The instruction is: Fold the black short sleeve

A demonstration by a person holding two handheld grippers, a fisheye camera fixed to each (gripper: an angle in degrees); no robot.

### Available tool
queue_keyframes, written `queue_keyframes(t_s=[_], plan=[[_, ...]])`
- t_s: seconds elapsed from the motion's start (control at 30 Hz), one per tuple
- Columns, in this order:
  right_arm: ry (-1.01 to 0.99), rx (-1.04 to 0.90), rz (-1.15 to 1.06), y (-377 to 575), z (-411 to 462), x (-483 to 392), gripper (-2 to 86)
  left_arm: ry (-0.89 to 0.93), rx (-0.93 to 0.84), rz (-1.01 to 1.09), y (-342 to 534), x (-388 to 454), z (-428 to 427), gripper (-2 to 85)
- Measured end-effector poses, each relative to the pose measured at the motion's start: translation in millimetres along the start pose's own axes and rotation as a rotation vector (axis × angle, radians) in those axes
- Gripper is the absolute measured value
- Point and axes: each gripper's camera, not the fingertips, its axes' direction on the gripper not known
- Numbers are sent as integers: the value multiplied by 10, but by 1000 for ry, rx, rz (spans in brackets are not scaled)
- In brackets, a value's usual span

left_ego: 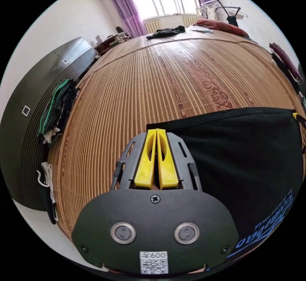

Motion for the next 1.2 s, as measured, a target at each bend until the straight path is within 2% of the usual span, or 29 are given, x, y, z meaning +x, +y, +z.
queue_keyframes(t_s=[0.13, 0.23, 0.3, 0.37, 0.43, 0.47, 0.5, 0.57, 0.63, 0.7, 0.73, 0.77, 0.8, 0.87, 0.93, 1.0, 1.07, 1.2], plan=[[4, 71, 124, 196, -403, -182, -8, 36, 21, -30, -118, -261, 285, 5], [63, 85, 114, 330, -610, -541, -8, -140, 20, -329, -38, -762, 479, 3], [141, 80, 57, 401, -696, -883, -8, -128, 161, -529, 227, -1159, 452, 3], [180, 95, -33, 539, -856, -1298, -8, -138, 334, -615, 533, -1270, 355, 3], [138, 224, -129, 779, -1177, -1578, -8, -184, 516, -578, 836, -1148, 253, 2], [112, 339, -173, 1005, -1430, -1716, -8, -281, 603, -474, 976, -921, 197, 2], [105, 393, -178, 1120, -1547, -1761, -8, -435, 660, -267, 1072, -605, 182, 2], [66, 593, -155, 1560, -1965, -1848, -8, -652, 713, 28, 1307, -252, 190, 2], [52, 685, -95, 1782, -2189, -1863, -8, -711, 737, 78, 1531, -239, 61, 2], [36, 731, -67, 1932, -2430, -1944, -8, -535, 797, -46, 1833, -461, -328, 2], [43, 694, -118, 2005, -2691, -2142, -8, -461, 813, -67, 1908, -511, -419, 3], [28, 658, -175, 2114, -2998, -2371, -8, -308, 839, -50, 2033, -559, -565, 3], [3, 647, -218, 2197, -3156, -2484, -8, -168, 842, 20, 2108, -538, -659, 3], [-179, 553, -373, 2555, -3662, -2761, -8, 9, 807, 128, 2138, -404, -704, 4], [-280, 391, -398, 2716, -3839, -2805, -8, 154, 771, 249, 2086, -157, -608, 5], [-271, 220, -346, 2853, -3901, -2781, -8, 327, 716, 495, 1946, 294, -269, 6], [-260, 94, -337, 3129, -3974, -2771, -8, 414, 664, 494, 1784, 521, -10, 7], [-309, 19, -277, 3481, -4080, -2729, -8, 477, 531, 484, 1342, 809, 250, 8]])
